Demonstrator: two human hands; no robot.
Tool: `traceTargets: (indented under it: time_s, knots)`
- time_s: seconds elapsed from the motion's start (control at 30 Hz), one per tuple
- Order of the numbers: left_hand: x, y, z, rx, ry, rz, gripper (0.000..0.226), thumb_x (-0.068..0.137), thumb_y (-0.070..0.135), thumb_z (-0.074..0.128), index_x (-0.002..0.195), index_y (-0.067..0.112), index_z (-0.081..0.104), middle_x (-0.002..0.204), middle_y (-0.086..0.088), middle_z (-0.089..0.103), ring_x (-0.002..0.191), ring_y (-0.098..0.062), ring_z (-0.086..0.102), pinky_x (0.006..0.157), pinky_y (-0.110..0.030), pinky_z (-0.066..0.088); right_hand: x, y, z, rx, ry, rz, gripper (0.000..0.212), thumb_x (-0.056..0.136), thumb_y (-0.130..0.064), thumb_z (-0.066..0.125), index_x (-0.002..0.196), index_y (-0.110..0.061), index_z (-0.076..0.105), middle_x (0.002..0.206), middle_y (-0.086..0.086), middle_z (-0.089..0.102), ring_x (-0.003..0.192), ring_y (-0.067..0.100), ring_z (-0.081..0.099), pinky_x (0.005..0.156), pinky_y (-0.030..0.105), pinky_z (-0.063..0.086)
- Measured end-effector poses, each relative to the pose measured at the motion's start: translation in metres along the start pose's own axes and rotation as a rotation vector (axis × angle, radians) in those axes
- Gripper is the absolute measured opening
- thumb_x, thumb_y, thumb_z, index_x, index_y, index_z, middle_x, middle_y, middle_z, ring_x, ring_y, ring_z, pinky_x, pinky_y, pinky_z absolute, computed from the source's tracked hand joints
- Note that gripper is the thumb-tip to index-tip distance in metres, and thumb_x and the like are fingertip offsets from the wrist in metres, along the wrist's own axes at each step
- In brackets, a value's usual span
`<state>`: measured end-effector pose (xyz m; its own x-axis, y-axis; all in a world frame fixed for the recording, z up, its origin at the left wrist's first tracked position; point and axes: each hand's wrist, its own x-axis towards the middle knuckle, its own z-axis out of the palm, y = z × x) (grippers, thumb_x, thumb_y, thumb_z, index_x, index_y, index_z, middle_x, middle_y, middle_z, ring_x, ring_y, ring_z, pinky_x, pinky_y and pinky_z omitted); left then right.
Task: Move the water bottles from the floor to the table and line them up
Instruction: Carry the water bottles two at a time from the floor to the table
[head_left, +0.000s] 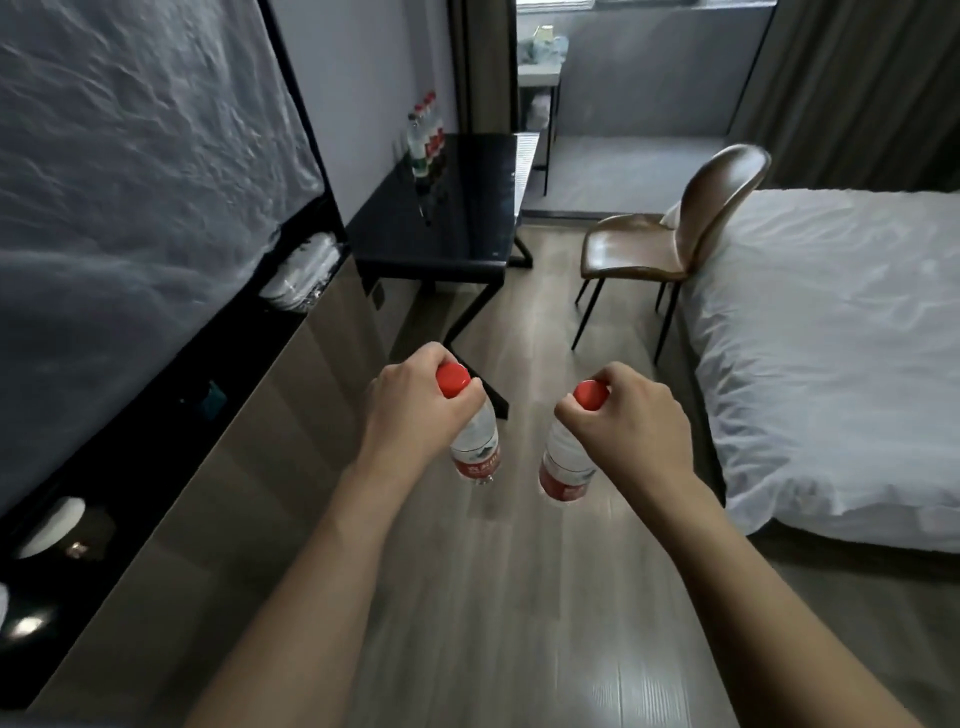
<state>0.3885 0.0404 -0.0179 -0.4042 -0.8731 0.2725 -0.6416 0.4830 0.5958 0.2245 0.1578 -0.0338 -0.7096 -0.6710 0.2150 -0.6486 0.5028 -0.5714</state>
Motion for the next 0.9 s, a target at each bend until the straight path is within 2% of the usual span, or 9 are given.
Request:
traceTargets:
  time_s: [0.2, 0.33, 0.53, 0.63, 0.9]
  knots:
    - [0.081, 0.020, 0.049, -0.007, -0.011, 0.033, 0.020, 0.079, 0.041, 0.069, 0.078, 0.023, 0.061, 0.066, 0.007, 0.062, 0.070, -0.017, 0.061, 0.068, -0.032, 0.048, 0.090, 0.028, 0.017, 0.003, 0.011, 0.026, 0.022, 0.067, -0.046, 0.057, 0.072, -0.025, 0.057, 0.066, -0.008, 0.059, 0.064, 0.019, 0.056, 0.056, 0.027, 0.035]
    - [0.137, 0.026, 0.086, 0.013, -0.028, 0.045, 0.020, 0.077, 0.044, 0.068, 0.075, 0.027, 0.059, 0.064, 0.010, 0.060, 0.065, -0.005, 0.058, 0.060, -0.026, 0.041, 0.160, 0.047, 0.031, 0.012, -0.009, 0.019, 0.020, 0.066, -0.045, 0.057, 0.069, -0.025, 0.053, 0.063, -0.008, 0.055, 0.061, 0.019, 0.052, 0.050, 0.024, 0.028]
    - [0.234, 0.061, 0.137, 0.079, -0.011, 0.034, 0.023, 0.072, 0.051, 0.063, 0.073, 0.030, 0.056, 0.064, 0.011, 0.060, 0.067, -0.010, 0.059, 0.064, -0.029, 0.045, 0.275, 0.063, 0.032, 0.046, -0.009, -0.013, 0.023, 0.066, -0.046, 0.057, 0.078, -0.027, 0.059, 0.070, -0.009, 0.059, 0.066, 0.018, 0.055, 0.056, 0.027, 0.035]
    - [0.280, 0.075, 0.158, 0.050, 0.024, 0.039, 0.023, 0.073, 0.053, 0.063, 0.074, 0.031, 0.056, 0.064, 0.012, 0.060, 0.067, -0.007, 0.058, 0.064, -0.028, 0.043, 0.329, 0.069, 0.032, 0.062, 0.008, -0.028, 0.023, 0.068, -0.046, 0.058, 0.080, -0.026, 0.059, 0.070, -0.008, 0.060, 0.067, 0.019, 0.056, 0.058, 0.028, 0.038]
    - [0.387, 0.097, 0.207, -0.056, 0.101, 0.032, 0.023, 0.073, 0.052, 0.061, 0.072, 0.029, 0.056, 0.061, 0.011, 0.059, 0.061, -0.004, 0.058, 0.053, -0.023, 0.042, 0.449, 0.088, 0.048, 0.029, -0.007, -0.016, 0.021, 0.066, -0.045, 0.058, 0.074, -0.025, 0.057, 0.068, -0.007, 0.059, 0.068, 0.020, 0.055, 0.059, 0.028, 0.035]
